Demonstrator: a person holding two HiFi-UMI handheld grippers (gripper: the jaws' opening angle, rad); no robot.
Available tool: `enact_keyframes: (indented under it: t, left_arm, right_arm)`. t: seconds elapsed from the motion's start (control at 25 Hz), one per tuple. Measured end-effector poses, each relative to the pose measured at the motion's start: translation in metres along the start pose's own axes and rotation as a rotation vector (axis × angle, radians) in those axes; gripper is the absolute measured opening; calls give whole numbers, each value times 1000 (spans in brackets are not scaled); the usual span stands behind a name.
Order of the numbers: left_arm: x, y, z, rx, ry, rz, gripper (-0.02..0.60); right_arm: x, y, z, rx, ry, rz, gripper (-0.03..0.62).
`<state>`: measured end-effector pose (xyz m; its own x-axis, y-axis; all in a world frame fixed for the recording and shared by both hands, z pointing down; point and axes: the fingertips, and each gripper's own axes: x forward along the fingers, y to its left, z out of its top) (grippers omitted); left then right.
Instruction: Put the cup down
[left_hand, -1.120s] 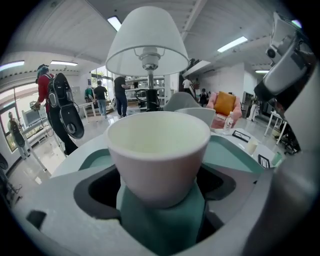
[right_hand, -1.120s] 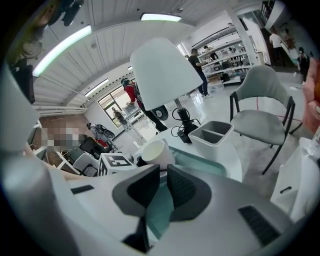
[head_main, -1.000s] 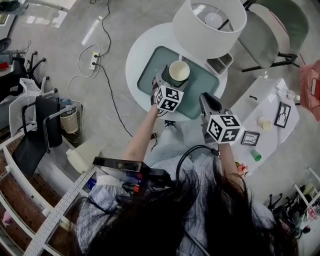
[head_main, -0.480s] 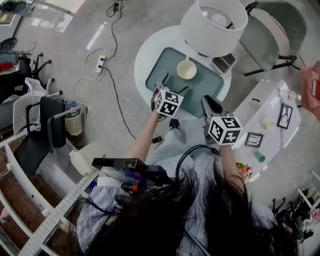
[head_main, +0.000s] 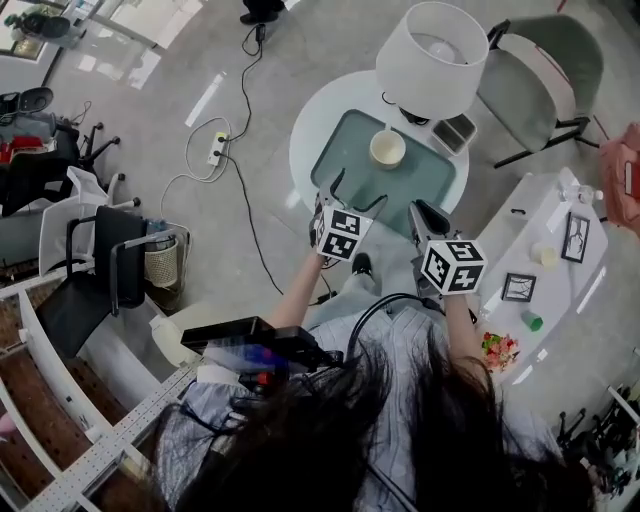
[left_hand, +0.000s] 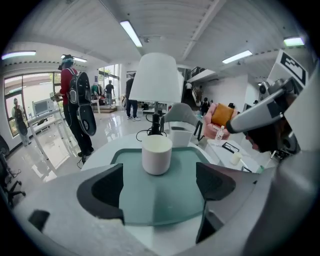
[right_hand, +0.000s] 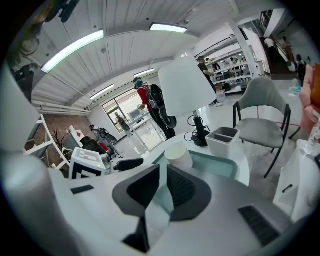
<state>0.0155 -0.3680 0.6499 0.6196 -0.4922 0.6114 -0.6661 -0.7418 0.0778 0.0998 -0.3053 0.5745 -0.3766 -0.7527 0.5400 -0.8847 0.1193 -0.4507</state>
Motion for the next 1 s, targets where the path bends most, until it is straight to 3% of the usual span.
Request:
enact_keyframes:
  t: [0.32, 0.76, 1.0]
  left_arm:
    - [-75, -13, 34, -66, -113, -42, 466]
    - [-145, -15, 35, -107, -225, -34, 464]
    - [-168, -18, 29, -124, -241, -9, 347]
  right_arm:
    - [-10, 38, -8, -12, -44, 19, 61]
    - [-27, 72, -29, -67, -52, 20, 61]
    - [-39, 85, -37, -77, -48, 21, 61]
